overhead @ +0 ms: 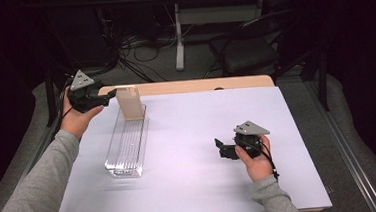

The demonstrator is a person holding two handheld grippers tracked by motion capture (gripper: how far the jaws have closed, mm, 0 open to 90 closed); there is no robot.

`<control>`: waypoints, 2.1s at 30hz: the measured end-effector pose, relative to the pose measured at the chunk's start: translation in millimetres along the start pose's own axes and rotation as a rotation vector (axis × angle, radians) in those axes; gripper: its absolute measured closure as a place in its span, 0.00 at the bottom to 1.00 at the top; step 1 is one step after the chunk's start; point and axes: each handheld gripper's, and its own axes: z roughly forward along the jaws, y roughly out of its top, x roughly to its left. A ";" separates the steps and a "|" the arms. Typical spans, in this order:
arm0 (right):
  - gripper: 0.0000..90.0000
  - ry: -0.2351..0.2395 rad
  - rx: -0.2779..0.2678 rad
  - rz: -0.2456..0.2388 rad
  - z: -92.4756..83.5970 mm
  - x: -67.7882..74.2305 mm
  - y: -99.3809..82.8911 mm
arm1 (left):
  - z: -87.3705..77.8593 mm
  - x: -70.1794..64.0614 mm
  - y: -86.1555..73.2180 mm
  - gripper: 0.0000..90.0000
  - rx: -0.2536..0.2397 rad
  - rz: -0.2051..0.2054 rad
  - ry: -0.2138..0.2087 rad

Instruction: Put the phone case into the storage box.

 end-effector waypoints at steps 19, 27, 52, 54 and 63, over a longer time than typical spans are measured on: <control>0.09 -0.008 -0.006 0.000 -5.4 -2.7 0.3 | -13.0 -17.6 10.6 0.32 -0.017 -0.123 -0.157; 0.09 -0.011 0.001 0.000 -7.4 -4.8 0.3 | -17.7 -30.0 13.7 0.31 -0.001 -0.106 -0.209; 0.09 -0.011 -0.004 -0.020 -18.2 -7.4 4.6 | -29.3 -66.6 8.0 0.08 -0.011 -0.140 -0.250; 0.09 -0.006 -0.003 -0.024 -18.4 -7.2 4.7 | -30.8 -70.2 7.0 0.05 -0.018 -0.138 -0.259; 0.09 0.004 -0.007 -0.029 -24.2 -5.9 4.4 | -43.9 -93.1 3.7 0.04 -0.022 -0.115 -0.287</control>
